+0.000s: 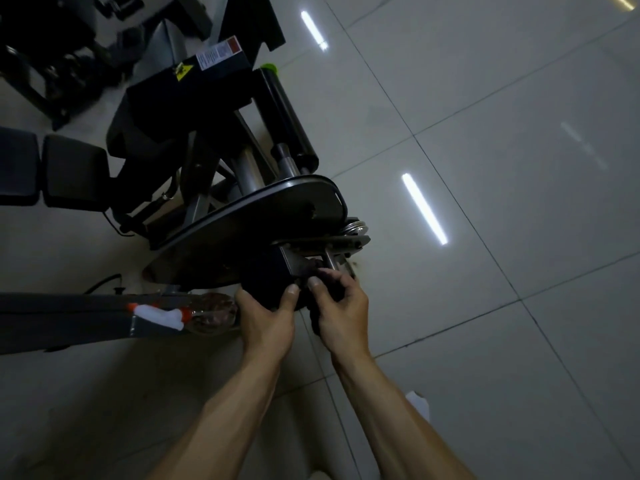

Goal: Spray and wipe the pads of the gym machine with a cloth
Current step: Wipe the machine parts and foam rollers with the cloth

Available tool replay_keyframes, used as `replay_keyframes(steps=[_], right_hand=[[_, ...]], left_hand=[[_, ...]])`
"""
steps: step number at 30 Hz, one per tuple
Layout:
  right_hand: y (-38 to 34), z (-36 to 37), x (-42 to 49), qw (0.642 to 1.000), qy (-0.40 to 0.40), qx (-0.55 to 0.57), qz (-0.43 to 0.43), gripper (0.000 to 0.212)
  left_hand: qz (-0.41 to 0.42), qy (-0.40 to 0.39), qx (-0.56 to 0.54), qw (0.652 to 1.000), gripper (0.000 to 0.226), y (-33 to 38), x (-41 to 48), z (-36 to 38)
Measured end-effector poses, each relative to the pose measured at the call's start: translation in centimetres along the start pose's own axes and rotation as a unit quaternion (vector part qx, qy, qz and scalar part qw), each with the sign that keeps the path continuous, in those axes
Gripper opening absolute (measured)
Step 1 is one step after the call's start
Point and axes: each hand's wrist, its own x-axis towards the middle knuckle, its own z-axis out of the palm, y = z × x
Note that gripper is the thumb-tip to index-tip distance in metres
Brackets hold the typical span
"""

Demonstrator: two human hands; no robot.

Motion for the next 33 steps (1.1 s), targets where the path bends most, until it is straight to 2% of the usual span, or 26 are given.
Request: replay_keyframes(steps=[2,5,8,11,13,17,18,21,23,28,30,33], right_hand=[[0.2,0.1,-0.4,1.000,-0.010,0.005,-0.012,0.014],[1.1,0.4,1.2,0.998,0.029,-0.035,0.035,0.010],[1.6,0.6,1.2,0.995,0.024,-0.062,0.076,0.012],[1.3,0.2,-0.4,0.999,0.004,-0.031,0.030,0.018],[2.0,0.1,-0.4,0.999,0.015,-0.027,0.035,0.017],[4.0,1.4,0.5,0.974,0.041,0.039,0.220,0.014],[4.2,1.6,0.3,0.968,0.043,0.061,0.241,0.014],[4.0,1.5,0.1,0.975,0.088,0.103,0.179,0.015],[4.0,1.3,0.4,0.982,0.091,0.095,0.139,0.016],[6.2,2.4,-0.4,0.976,0.027,0.061,0.208,0.015],[6.3,2.0,-0.2,0.973,0.054,0.090,0.206,0.018],[6.5,2.1,-0.2,0.976,0.072,0.095,0.182,0.021]], left_hand=[[0.003,0.006,-0.008,1.000,0.066,-0.1,0.0,0.1],[0.000,0.010,-0.019,1.000,0.066,0.1,-0.2,0.3],[0.000,0.009,-0.038,0.999,0.066,0.2,-0.4,0.3],[0.001,0.009,-0.040,0.999,0.070,-0.3,-0.3,0.5],[0.002,0.015,-0.047,0.999,0.069,-0.6,-0.3,0.6],[-0.004,0.025,-0.045,0.999,0.063,-0.6,-0.1,0.6],[-0.002,0.024,-0.042,0.999,0.062,-0.7,0.0,0.6],[-0.002,0.023,-0.035,0.999,0.066,-1.0,0.1,0.5],[0.004,0.026,-0.037,0.999,0.067,-1.2,0.2,0.6],[0.012,0.020,-0.050,0.998,0.065,-1.5,0.3,0.6],[0.010,-0.002,-0.067,0.998,0.059,-1.6,0.4,0.0],[0.008,-0.041,-0.135,0.990,0.036,-3.3,0.4,-1.2]])
